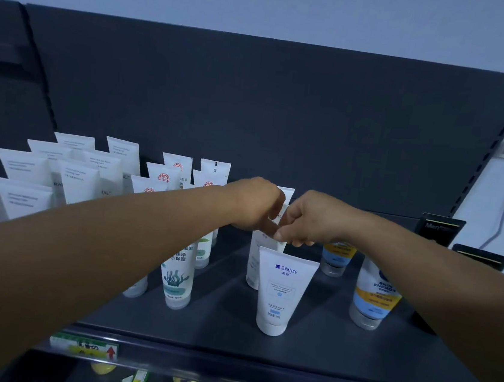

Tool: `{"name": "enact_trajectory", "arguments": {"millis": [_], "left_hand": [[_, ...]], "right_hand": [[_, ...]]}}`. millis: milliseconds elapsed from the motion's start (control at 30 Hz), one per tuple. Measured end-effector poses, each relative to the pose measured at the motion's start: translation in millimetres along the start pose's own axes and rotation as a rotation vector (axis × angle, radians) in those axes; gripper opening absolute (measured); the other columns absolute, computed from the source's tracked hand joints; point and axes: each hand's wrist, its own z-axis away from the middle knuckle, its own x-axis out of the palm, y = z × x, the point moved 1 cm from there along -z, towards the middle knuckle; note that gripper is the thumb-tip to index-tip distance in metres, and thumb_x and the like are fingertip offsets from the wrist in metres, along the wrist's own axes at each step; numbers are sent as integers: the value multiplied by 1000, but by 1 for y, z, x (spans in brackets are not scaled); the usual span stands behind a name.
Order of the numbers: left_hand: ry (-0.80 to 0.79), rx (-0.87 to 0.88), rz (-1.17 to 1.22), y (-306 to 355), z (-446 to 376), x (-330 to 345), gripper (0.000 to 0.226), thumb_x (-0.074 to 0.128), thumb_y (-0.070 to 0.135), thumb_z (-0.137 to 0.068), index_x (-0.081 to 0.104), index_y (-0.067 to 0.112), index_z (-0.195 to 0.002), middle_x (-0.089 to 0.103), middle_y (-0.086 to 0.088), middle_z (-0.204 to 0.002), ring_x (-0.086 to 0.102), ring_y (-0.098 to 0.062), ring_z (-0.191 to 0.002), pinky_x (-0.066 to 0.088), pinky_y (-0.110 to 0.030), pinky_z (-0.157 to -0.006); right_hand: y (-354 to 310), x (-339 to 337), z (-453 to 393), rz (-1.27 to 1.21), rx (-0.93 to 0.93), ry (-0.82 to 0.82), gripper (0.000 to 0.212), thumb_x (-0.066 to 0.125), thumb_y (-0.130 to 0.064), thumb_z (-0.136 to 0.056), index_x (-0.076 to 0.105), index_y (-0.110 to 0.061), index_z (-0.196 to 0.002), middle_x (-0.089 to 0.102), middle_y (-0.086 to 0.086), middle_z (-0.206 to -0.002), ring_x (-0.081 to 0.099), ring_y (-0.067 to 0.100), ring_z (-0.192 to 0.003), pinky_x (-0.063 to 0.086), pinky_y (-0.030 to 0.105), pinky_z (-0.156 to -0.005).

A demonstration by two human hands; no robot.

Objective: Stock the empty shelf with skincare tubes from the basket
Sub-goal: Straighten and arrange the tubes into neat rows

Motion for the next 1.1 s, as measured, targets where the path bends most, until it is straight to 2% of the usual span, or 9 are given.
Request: {"name": "enact_trajectory", "arguments": {"millis": [167,267,400,467,600,767,933,1000,1100], "left_hand": [[-24,-21,-28,-10,3,-4,22,69,18,-85,68,12,-105,66,-2,-107,59,-18,-92,46,-25,-76],[-37,-49,-23,-15,7,-3,17,69,21,-85,69,11,-99,67,-1,-92,56,-15,-80,46,-25,-72],[-5,-65,-36,-15,9,-2,16,70,22,-84,70,11,-96,51,10,-65,57,-17,-77,49,-29,-73],[-8,-74,-47,-14,11,-3,18,70,23,-84,70,10,-96,57,6,-70,60,-19,-81,49,-29,-73],[-29,-104,-29,-11,17,-9,28,73,26,-82,68,12,-106,67,-2,-102,62,-21,-95,50,-29,-79],[51,-120,173,10,53,-23,45,72,31,-82,61,18,-123,65,4,-116,60,-15,-104,48,-25,-88],[199,-225,549,31,98,43,36,69,34,-81,57,21,-112,62,8,-113,59,-11,-102,49,-31,-88],[190,-280,653,34,107,77,42,70,32,-82,54,26,-120,59,15,-114,56,-5,-101,44,-23,-85],[181,-321,697,35,108,115,55,70,31,-81,51,28,-133,59,11,-128,55,-5,-115,44,-24,-96]], "right_hand": [[5,1,-1,20,-4,90,5,70,-20,-81,72,-17,-76,67,-2,-64,54,8,-53,43,18,-53],[9,0,-1,51,-14,101,11,73,-21,-79,68,-22,-69,65,-5,-61,53,5,-50,42,17,-52],[10,4,-2,104,-41,170,15,73,-18,-78,65,-23,-66,63,-8,-58,54,2,-53,38,16,-52],[8,5,-3,135,-50,200,13,73,-17,-79,66,-22,-69,60,-12,-57,55,2,-57,38,16,-53],[8,1,5,99,-7,173,8,74,-27,-79,71,-20,-77,63,-11,-66,60,8,-70,44,19,-58],[1,-11,47,20,44,250,22,72,-44,-78,72,-25,-89,69,-11,-84,63,9,-85,50,27,-76],[15,47,85,-376,104,234,59,76,-26,-79,50,-21,-132,60,-8,-122,61,9,-108,48,27,-91],[27,79,86,-520,110,248,47,72,-13,-80,53,-14,-123,65,-5,-119,65,10,-104,51,35,-95],[38,114,83,-600,152,323,31,69,-9,-80,63,-17,-109,73,-7,-100,69,7,-92,53,35,-92]]}}
